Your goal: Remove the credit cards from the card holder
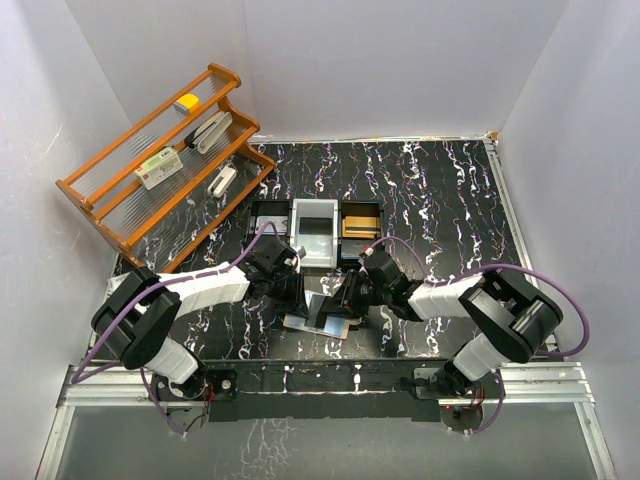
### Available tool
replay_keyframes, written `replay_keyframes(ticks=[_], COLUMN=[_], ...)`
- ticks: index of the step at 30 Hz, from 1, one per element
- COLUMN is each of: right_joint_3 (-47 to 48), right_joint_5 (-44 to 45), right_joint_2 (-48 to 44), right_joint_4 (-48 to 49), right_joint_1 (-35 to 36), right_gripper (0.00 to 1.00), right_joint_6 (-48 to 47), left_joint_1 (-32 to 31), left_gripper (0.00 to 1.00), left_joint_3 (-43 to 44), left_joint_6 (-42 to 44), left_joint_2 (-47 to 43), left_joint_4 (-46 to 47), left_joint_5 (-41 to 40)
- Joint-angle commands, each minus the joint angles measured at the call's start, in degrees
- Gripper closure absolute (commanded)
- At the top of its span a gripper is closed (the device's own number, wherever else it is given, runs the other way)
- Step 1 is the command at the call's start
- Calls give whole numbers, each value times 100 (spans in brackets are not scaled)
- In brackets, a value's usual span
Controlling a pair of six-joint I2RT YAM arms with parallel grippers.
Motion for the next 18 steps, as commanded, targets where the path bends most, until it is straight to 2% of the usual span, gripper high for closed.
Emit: replay_keyframes(ticks=[1,6,11,18], right_joint_3=[-200,-415,-451,-399], right_joint_5=[454,665,752,851], right_joint_2=[-27,45,66,227], right_joint_4=[852,1379,1582,1619], right_joint_1=[163,260,356,467], right_gripper=[79,79,84,82], right_joint_6=[472,728,691,687], left_joint_1=[-22,-23,-21,-24], left_gripper=[90,90,90,90], left_joint_3=[-207,-261,-243,-202], left_joint_6=[37,-6,-23,-12], left_joint_2=[82,36,43,45], left_joint_4=[-323,-272,-261,-268], left_joint_5=[-234,-209,-194,-170])
